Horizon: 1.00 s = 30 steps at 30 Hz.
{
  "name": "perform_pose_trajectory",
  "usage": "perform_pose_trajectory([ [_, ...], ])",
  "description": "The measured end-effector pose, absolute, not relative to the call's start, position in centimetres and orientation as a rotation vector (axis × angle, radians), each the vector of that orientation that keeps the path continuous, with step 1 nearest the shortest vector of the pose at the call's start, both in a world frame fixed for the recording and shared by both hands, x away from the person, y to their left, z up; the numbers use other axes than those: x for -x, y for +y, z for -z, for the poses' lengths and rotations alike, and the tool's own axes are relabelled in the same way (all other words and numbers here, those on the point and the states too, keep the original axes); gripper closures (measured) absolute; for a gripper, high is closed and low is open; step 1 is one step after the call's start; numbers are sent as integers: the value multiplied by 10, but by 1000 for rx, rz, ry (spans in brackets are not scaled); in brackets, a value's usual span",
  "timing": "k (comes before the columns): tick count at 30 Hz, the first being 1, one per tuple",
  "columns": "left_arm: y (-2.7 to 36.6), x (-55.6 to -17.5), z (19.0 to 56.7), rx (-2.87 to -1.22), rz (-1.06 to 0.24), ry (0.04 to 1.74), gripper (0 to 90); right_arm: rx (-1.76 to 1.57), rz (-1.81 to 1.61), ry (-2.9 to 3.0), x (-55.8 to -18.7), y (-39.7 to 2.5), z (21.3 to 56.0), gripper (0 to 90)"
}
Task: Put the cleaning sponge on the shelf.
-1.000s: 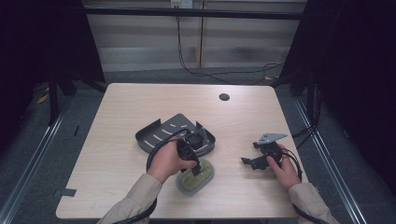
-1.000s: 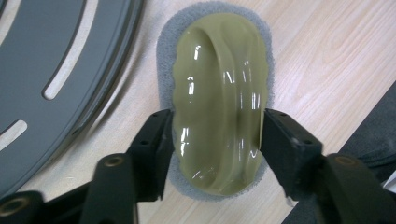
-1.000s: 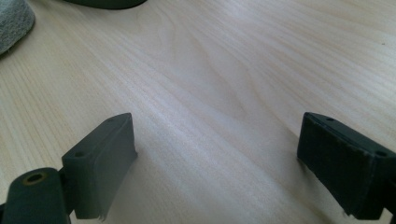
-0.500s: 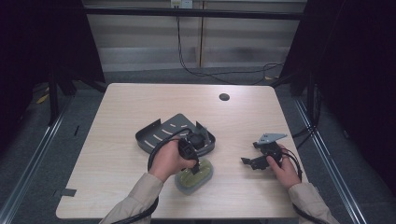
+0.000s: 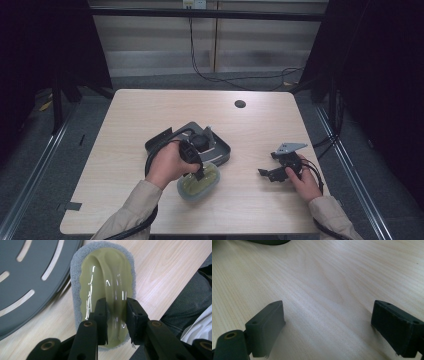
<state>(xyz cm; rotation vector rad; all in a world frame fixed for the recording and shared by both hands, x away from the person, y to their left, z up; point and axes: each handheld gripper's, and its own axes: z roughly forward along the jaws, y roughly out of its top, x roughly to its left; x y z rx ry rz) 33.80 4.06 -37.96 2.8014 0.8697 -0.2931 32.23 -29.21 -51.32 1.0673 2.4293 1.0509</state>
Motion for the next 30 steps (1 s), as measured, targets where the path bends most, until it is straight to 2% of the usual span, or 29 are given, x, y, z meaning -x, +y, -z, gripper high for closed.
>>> perform_pose_trajectory([
  [30,71,-363,335,-2751,223,961,721,-1069,-1050,2429,-322,-292,513,109],
])
